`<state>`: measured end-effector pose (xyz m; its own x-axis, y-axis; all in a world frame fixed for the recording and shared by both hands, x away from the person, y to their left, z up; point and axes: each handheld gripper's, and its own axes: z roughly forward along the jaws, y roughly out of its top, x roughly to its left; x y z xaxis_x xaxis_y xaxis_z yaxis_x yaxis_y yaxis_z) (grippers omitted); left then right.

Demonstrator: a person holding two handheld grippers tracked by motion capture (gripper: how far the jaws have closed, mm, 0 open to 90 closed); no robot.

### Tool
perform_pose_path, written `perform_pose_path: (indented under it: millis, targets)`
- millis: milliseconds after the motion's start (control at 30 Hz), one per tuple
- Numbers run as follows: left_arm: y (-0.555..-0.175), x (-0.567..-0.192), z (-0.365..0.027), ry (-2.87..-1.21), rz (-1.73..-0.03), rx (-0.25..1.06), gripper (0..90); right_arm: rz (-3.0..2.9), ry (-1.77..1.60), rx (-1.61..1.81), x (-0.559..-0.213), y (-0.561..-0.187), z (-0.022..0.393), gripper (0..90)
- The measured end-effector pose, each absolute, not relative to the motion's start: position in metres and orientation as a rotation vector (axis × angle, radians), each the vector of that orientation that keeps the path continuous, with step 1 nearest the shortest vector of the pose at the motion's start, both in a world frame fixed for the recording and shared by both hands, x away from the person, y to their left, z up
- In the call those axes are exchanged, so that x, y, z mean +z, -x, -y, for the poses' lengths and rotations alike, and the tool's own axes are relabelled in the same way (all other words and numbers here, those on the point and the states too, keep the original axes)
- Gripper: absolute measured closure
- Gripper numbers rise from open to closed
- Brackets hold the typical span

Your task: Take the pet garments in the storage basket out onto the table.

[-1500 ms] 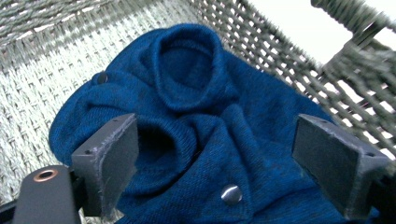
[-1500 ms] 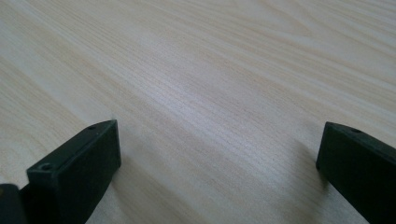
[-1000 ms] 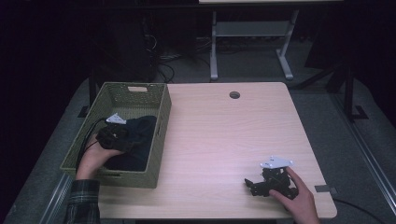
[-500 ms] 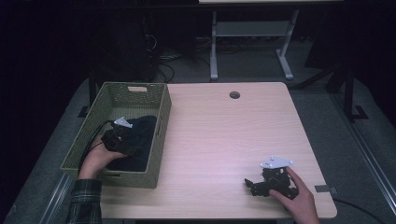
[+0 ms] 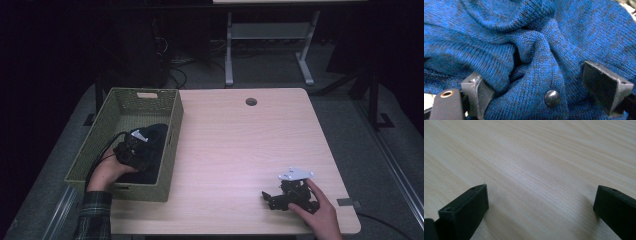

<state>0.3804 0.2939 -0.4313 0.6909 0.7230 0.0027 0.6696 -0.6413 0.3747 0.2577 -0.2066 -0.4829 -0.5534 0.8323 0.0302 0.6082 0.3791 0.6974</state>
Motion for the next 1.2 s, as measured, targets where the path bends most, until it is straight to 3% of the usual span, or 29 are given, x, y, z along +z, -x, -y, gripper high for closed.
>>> perform_pose_path:
  millis: [133,400,467,1200]
  targets:
    - [-0.379,-0.431,-0.292,-2.585,-1.088,0.225,25.7,-2.318,-1.260,0.964,-0.483,-0.258,0.207,0.0]
    - [-0.375,-0.423,-0.291,-2.585,-1.084,0.239,59.1,-2.318,-1.259,0.964,-0.483,-0.258,0.207,0.0]
    - [-0.375,-0.422,-0.292,-2.566,-1.105,0.227,62.3,-2.318,-1.260,0.964,-0.483,-0.258,0.207,0.0]
    - [-0.373,-0.383,-0.311,-2.294,-1.139,0.287,64.6,-2.318,-1.261,0.964,-0.483,-0.258,0.207,0.0]
